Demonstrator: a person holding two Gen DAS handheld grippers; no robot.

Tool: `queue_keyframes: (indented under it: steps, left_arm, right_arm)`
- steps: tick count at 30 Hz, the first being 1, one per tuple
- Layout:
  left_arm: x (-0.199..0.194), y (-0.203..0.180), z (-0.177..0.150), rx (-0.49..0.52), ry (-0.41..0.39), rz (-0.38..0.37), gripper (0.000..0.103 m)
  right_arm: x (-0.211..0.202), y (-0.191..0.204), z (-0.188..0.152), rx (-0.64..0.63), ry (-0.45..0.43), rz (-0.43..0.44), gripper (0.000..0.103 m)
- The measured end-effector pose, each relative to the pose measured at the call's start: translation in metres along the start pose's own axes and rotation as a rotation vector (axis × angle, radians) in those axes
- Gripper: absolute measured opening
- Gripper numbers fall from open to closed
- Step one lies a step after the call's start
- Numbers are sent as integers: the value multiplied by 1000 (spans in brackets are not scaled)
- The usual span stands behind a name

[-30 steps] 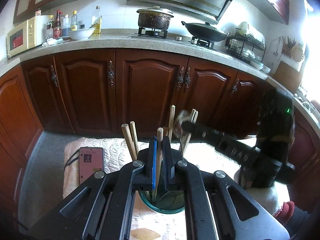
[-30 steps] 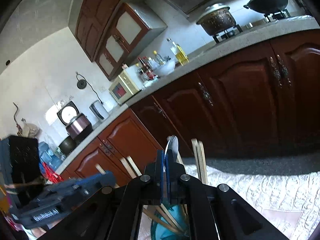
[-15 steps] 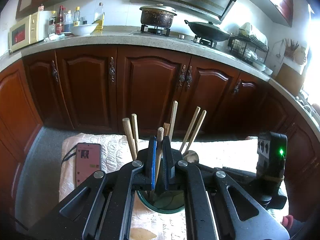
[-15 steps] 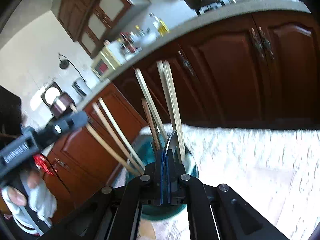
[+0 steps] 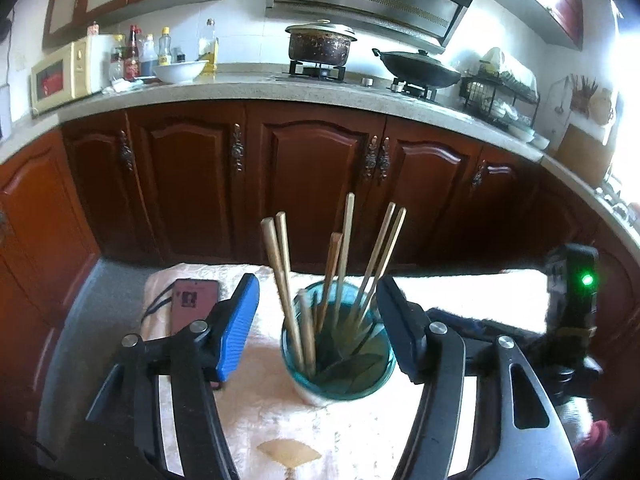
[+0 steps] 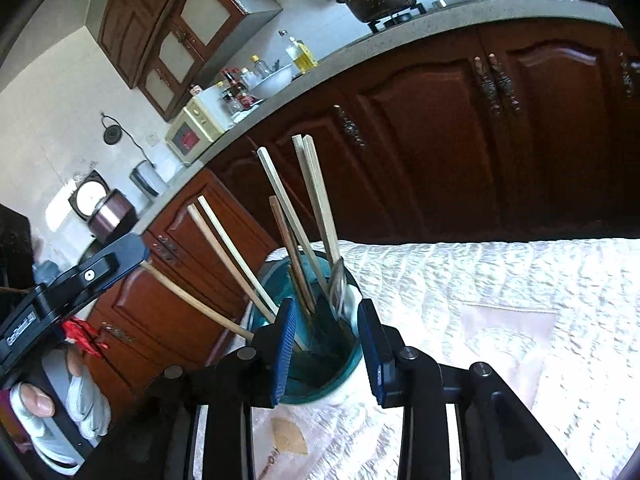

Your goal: Organize utensils

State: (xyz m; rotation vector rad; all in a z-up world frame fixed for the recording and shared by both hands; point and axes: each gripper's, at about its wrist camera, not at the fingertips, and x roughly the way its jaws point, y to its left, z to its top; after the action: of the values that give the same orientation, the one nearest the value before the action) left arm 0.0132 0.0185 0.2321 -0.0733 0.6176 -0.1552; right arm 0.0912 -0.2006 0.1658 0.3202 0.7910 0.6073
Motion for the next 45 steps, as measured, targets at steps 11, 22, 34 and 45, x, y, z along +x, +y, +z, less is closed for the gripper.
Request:
queue_keyframes:
  steps: [11,22,34,45]
  left_arm:
    - [-12,-12,-47,7,27,142,61]
    - [-29,-19,-67,-14,6,192,61]
    - [-44,-20,-73,-6,-38,225,61]
    - [-42,-20,-76,-7,-44,237,61]
  right_arm:
    - [-37,39,-21,-117,-53,-205,45]
    - [-58,62,-34,-148,-76,-281,48]
    - [-63,76,-40,-162,-84,-315,56]
    - [-62,76,-40,-156,-81,-320,57]
